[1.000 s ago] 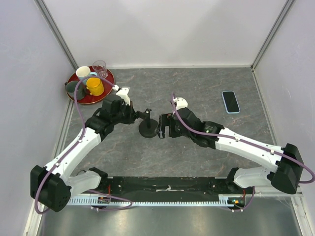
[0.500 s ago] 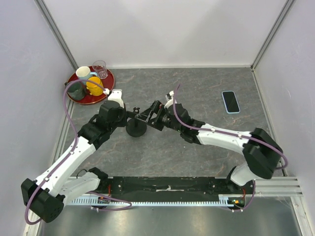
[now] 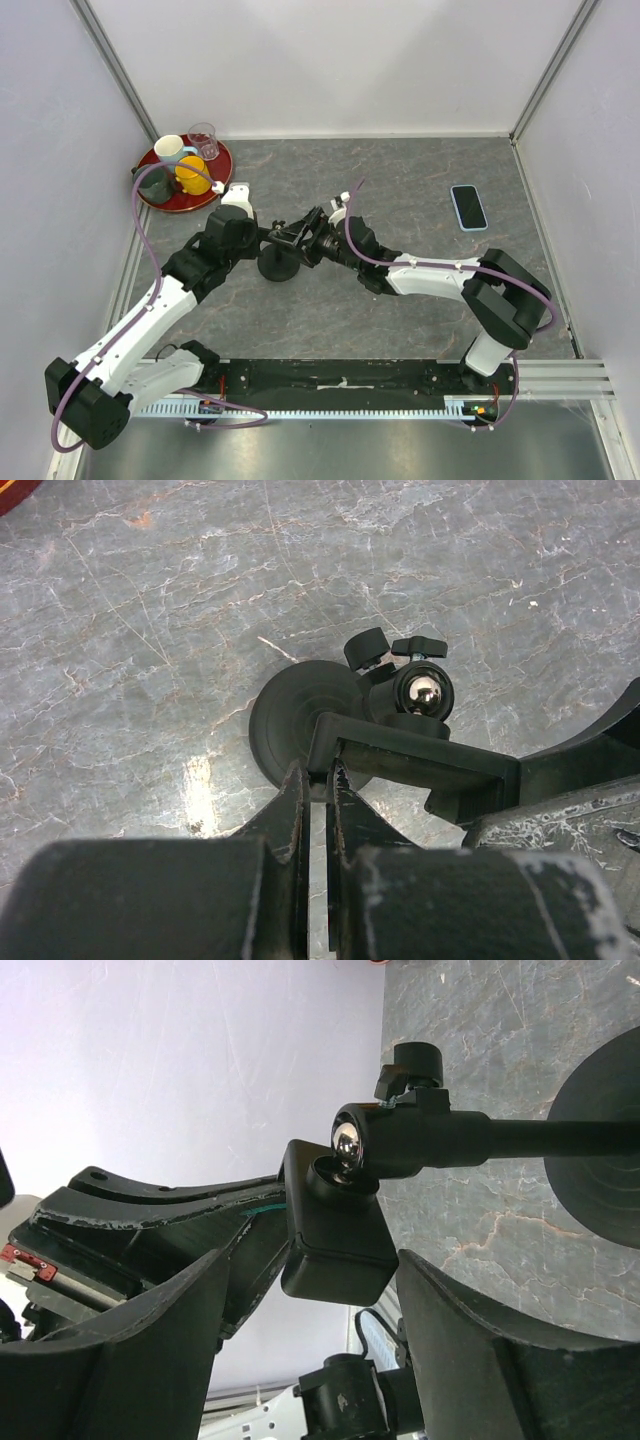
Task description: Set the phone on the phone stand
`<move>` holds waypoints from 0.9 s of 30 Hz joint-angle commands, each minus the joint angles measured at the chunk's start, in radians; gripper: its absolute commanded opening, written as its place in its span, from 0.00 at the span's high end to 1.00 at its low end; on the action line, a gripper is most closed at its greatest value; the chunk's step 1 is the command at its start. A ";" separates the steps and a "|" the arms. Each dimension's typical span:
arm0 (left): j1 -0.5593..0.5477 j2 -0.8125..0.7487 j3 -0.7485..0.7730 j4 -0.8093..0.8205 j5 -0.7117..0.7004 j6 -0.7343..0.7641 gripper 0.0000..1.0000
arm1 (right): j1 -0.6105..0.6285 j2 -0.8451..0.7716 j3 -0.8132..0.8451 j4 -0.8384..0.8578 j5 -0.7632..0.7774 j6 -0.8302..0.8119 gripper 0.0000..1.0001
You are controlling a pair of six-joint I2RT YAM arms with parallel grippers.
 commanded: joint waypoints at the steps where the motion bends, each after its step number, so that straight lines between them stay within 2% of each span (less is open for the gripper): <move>1: -0.005 -0.005 0.019 0.105 -0.030 -0.048 0.98 | 0.005 -0.010 -0.008 0.082 0.038 0.066 0.26; 10: -0.007 -0.014 0.011 0.109 -0.027 -0.055 0.98 | 0.007 0.008 -0.038 0.117 0.061 0.116 0.35; 16: -0.008 -0.008 0.014 0.114 0.000 -0.046 0.98 | 0.007 0.025 -0.037 0.125 0.070 0.120 0.48; 18: -0.008 -0.011 0.011 0.124 0.049 -0.028 0.98 | 0.008 0.030 -0.043 0.140 0.070 0.124 0.56; 19: -0.008 -0.012 0.008 0.138 0.066 -0.022 0.95 | 0.007 0.034 -0.049 0.148 0.069 0.124 0.60; 20: -0.008 -0.012 0.000 0.144 0.087 -0.020 0.90 | 0.007 0.037 -0.052 0.152 0.066 0.124 0.68; 23: -0.008 -0.018 -0.001 0.146 0.104 -0.010 0.67 | -0.001 0.037 -0.070 0.159 0.053 0.085 0.85; 24: -0.008 -0.027 -0.003 0.149 0.108 -0.008 0.62 | -0.004 0.036 -0.077 0.154 0.050 0.071 0.90; 25: -0.008 -0.035 -0.006 0.151 0.109 -0.008 0.51 | -0.012 0.034 -0.087 0.145 0.040 0.058 0.95; 26: -0.008 -0.044 -0.012 0.163 0.120 0.001 0.47 | -0.016 0.031 -0.093 0.143 0.032 0.049 1.00; 27: -0.008 -0.066 -0.015 0.171 0.132 0.007 0.41 | -0.026 0.033 -0.098 0.143 0.021 0.028 1.00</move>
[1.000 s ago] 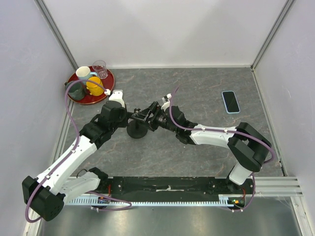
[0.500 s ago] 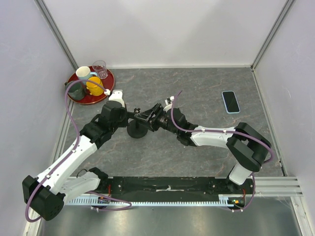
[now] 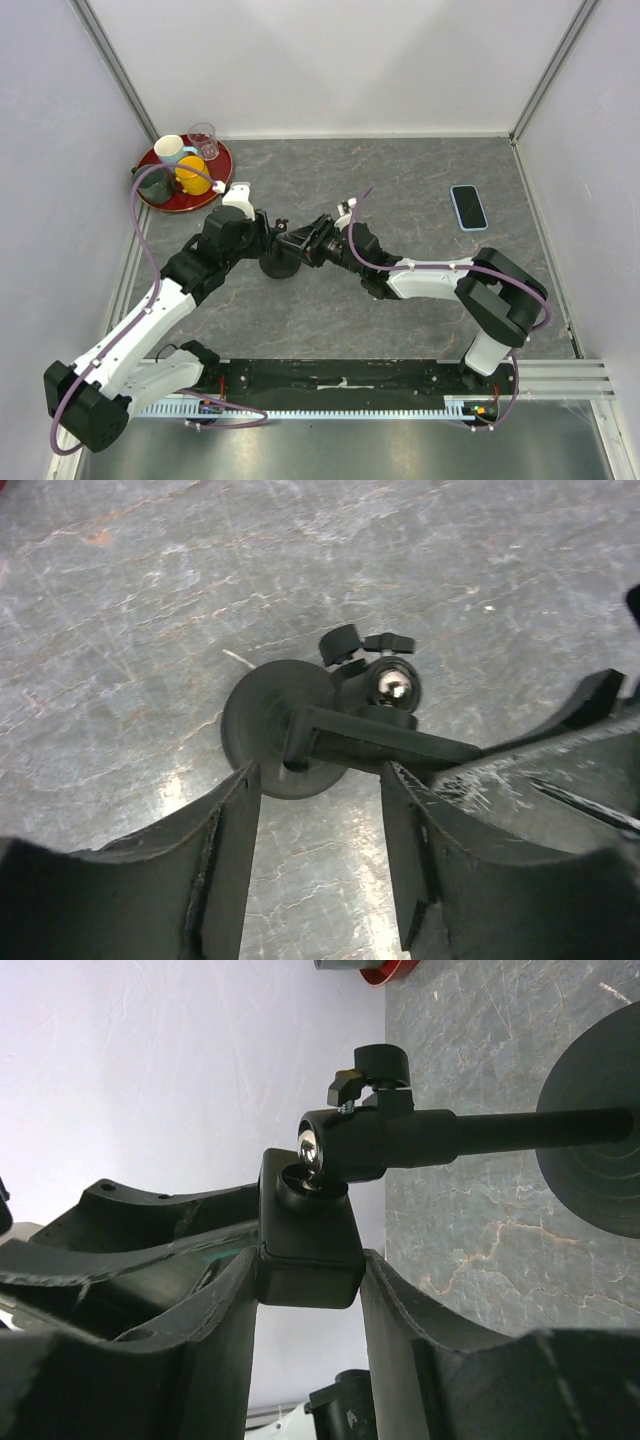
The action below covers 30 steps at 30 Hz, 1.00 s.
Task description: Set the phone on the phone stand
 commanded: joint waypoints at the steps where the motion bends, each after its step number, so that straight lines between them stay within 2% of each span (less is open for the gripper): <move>1: -0.008 -0.072 -0.008 0.140 0.099 0.019 0.39 | -0.024 0.011 -0.038 0.043 -0.055 -0.072 1.00; 4: -0.008 -0.124 -0.040 0.197 0.174 0.045 0.31 | -0.036 0.008 -0.066 0.084 -0.085 -0.091 1.00; 6: -0.008 -0.146 -0.054 0.215 0.190 0.054 0.29 | -0.051 0.017 -0.084 0.131 -0.104 -0.081 1.00; 8: -0.007 -0.167 -0.058 0.215 0.173 0.062 0.29 | -0.065 0.026 -0.097 0.190 -0.142 -0.081 1.00; 13: -0.007 -0.179 -0.060 0.209 0.150 0.068 0.29 | -0.074 0.043 -0.075 0.165 -0.174 -0.101 1.00; 24: -0.007 -0.181 -0.061 0.211 0.142 0.070 0.30 | -0.087 0.129 -0.156 0.352 -0.179 0.037 1.00; 30: -0.007 -0.178 -0.061 0.212 0.149 0.073 0.29 | -0.091 0.158 -0.169 0.400 -0.187 0.058 1.00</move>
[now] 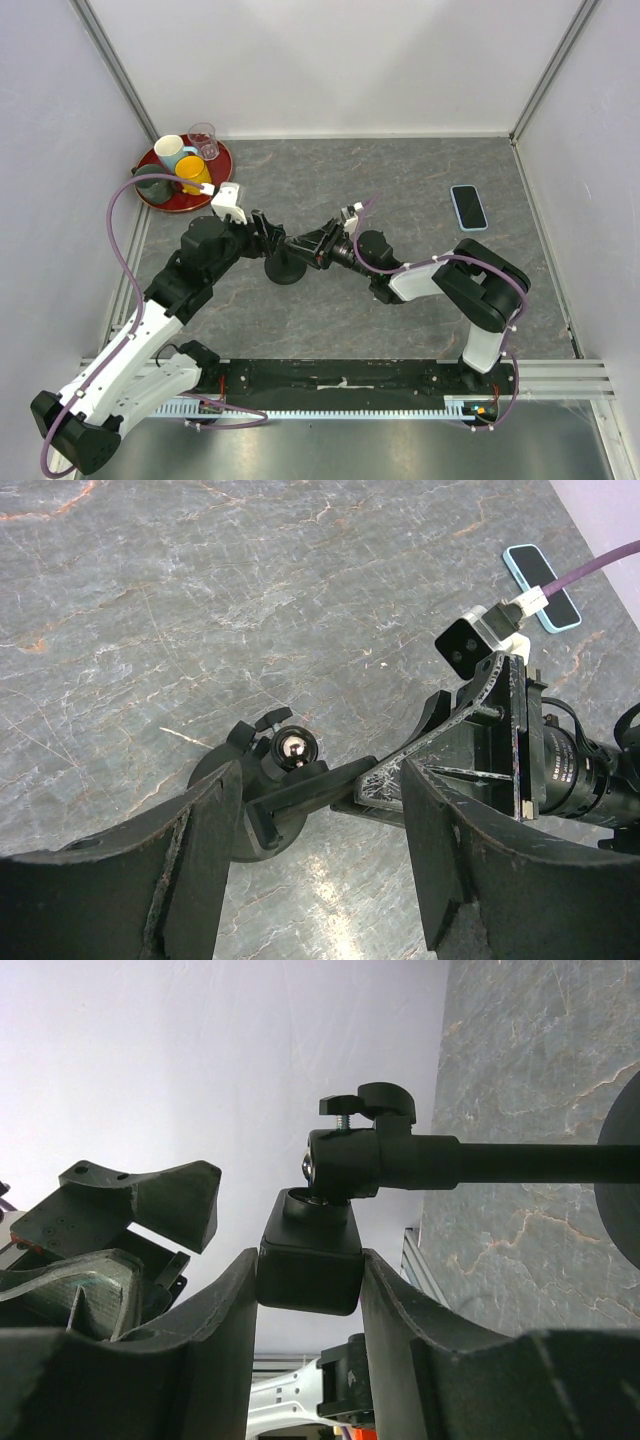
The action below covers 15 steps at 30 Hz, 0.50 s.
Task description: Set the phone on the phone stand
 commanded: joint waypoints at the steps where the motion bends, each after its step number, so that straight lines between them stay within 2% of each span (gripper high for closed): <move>1: 0.000 -0.004 -0.002 0.047 0.016 0.038 0.29 | -0.013 0.053 -0.044 0.009 0.003 0.022 1.00; 9: 0.000 0.002 -0.002 0.044 0.022 0.041 0.29 | -0.017 0.047 -0.033 0.015 -0.001 0.008 1.00; 15: 0.000 0.004 0.000 0.044 0.020 0.042 0.29 | -0.033 -0.002 0.012 -0.059 0.002 -0.033 1.00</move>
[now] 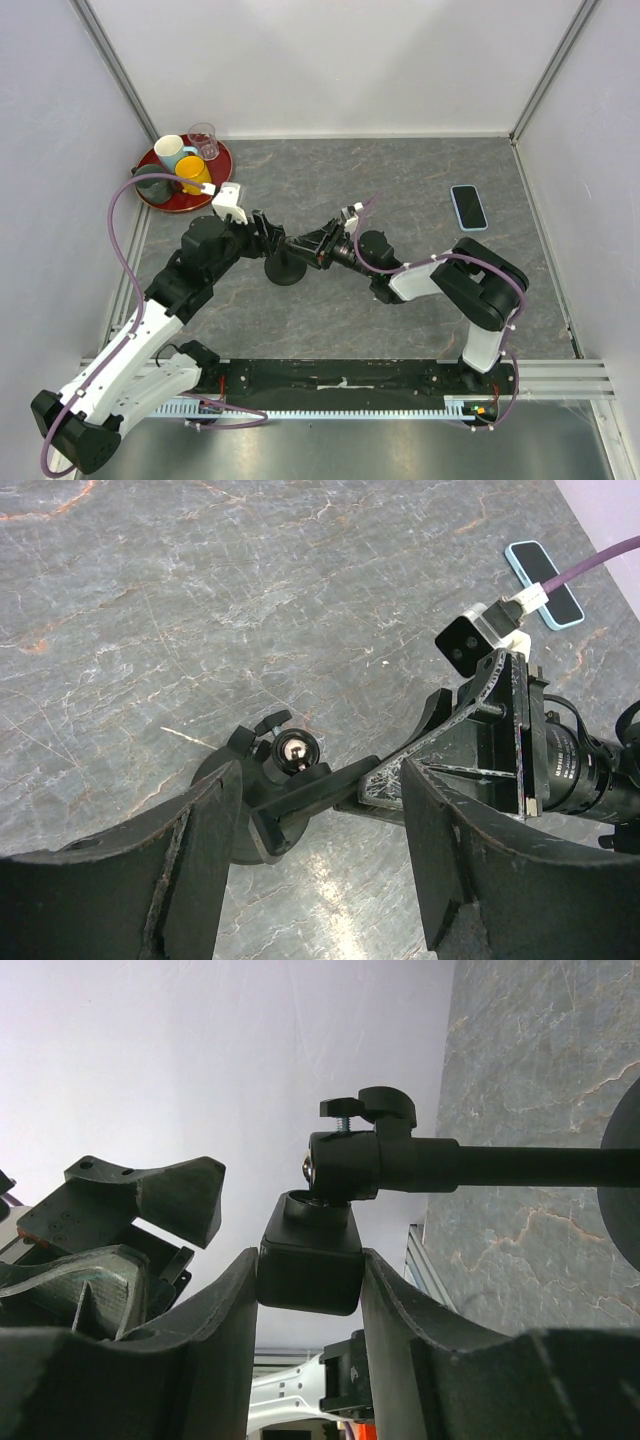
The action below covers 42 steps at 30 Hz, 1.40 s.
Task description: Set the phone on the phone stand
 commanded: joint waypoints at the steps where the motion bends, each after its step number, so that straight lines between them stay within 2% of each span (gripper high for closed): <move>1: 0.000 0.000 0.000 0.042 0.018 0.038 0.29 | -0.038 -0.036 0.044 -0.168 0.021 -0.085 1.00; 4: 0.000 -0.002 0.000 0.041 0.018 0.040 0.29 | -0.079 -0.059 0.105 -0.286 0.011 -0.166 1.00; 6: 0.000 -0.002 0.001 0.041 0.018 0.041 0.29 | -0.102 -0.035 0.165 -0.353 -0.069 -0.208 1.00; 13: 0.000 -0.005 0.003 0.036 0.020 0.047 0.30 | -0.157 0.077 0.354 -0.390 -0.310 -0.225 1.00; 18: 0.000 -0.008 0.003 0.036 0.019 0.051 0.29 | -0.159 0.071 0.363 -0.466 -0.281 -0.236 1.00; 22: 0.000 -0.009 0.004 0.039 0.025 0.051 0.29 | -0.160 0.065 0.308 -0.423 -0.240 -0.173 0.98; 26: 0.000 -0.009 0.004 0.037 0.032 0.047 0.29 | -0.159 0.024 0.230 -0.377 -0.111 -0.092 1.00; 29: 0.000 -0.011 0.004 0.041 0.037 0.044 0.29 | -0.157 0.005 0.178 -0.314 -0.069 -0.010 1.00; 35: 0.001 -0.017 -0.002 0.048 0.048 0.040 0.30 | -0.131 0.017 0.173 -0.312 -0.019 0.028 1.00; 42: 0.003 -0.011 -0.002 0.053 0.060 0.034 0.30 | -0.104 0.100 0.237 -0.369 0.000 -0.002 1.00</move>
